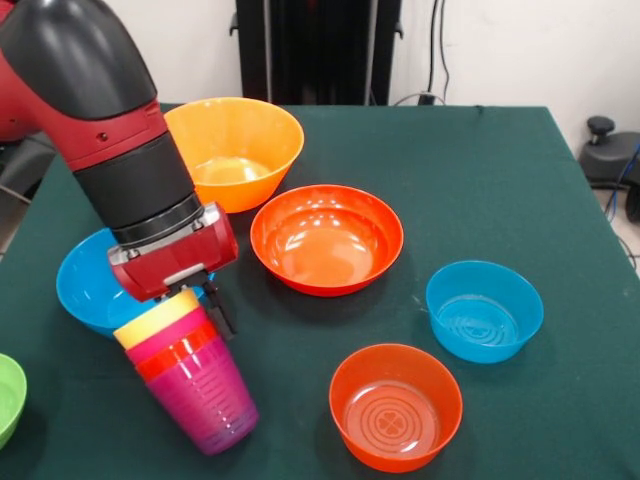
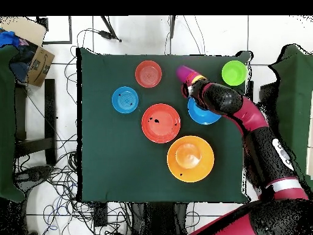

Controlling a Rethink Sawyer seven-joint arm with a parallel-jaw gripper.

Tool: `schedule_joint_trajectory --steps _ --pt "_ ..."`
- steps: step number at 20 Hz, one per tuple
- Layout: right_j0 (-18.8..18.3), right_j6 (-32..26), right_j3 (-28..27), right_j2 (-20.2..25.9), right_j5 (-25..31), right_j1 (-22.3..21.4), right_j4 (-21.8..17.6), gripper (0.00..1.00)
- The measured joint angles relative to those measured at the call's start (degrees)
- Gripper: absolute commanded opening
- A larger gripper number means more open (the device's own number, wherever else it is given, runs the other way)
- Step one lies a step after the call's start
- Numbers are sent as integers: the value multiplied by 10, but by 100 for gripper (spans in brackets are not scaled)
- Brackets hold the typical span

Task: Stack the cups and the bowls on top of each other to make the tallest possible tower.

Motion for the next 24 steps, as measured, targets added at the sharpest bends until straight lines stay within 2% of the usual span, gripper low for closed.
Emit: schedule_joint_trajectory --steps 10,24 --pt "22 60 28 -24 2 -28 29 0" --pt "60 134 71 -81 58 -87 54 0"
